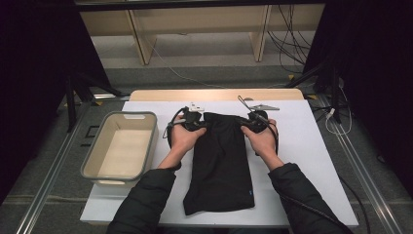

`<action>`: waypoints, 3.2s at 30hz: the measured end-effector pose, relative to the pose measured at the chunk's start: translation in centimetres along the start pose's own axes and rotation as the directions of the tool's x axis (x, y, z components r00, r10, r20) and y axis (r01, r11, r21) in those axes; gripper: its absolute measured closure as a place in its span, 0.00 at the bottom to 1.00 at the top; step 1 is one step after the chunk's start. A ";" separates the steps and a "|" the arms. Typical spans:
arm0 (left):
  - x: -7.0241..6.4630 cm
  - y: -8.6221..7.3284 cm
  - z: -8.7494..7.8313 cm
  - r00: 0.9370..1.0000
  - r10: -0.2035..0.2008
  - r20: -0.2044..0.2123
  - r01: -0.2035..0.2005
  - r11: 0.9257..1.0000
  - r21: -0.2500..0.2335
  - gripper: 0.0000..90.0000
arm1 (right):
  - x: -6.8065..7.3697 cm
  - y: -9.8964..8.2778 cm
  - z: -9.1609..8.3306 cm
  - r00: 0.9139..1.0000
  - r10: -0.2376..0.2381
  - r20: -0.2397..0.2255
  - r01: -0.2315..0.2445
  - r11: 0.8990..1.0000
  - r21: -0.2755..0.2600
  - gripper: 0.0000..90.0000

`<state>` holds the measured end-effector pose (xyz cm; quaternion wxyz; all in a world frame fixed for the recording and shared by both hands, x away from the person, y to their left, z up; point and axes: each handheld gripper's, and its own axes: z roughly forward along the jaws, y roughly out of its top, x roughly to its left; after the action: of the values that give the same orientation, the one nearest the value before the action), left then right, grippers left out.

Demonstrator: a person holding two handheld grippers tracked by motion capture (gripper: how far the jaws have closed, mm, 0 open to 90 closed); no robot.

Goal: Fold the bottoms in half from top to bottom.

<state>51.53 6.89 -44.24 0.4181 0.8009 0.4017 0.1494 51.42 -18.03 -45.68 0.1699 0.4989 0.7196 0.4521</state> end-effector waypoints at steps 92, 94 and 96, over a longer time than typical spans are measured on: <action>-3.0 -3.7 -4.6 0.994 0.107 0.003 -0.104 0.978 -0.182 0.88 | 2.5 -2.8 -5.5 0.986 -0.149 -0.081 0.129 0.969 -0.211 0.87; -3.1 -3.7 -4.7 0.995 0.104 0.005 -0.101 0.978 -0.184 0.88 | 2.6 -2.8 -5.6 0.986 -0.145 -0.086 0.124 0.969 -0.213 0.87; -3.2 -3.8 -4.8 0.994 0.106 0.001 -0.104 0.977 -0.186 0.88 | 2.5 -2.8 -5.7 0.986 -0.143 -0.089 0.121 0.970 -0.213 0.87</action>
<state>44.82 8.27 -44.01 0.4846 0.7795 0.3407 0.2038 44.73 -18.84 -44.38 0.2129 0.4054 0.7082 0.5373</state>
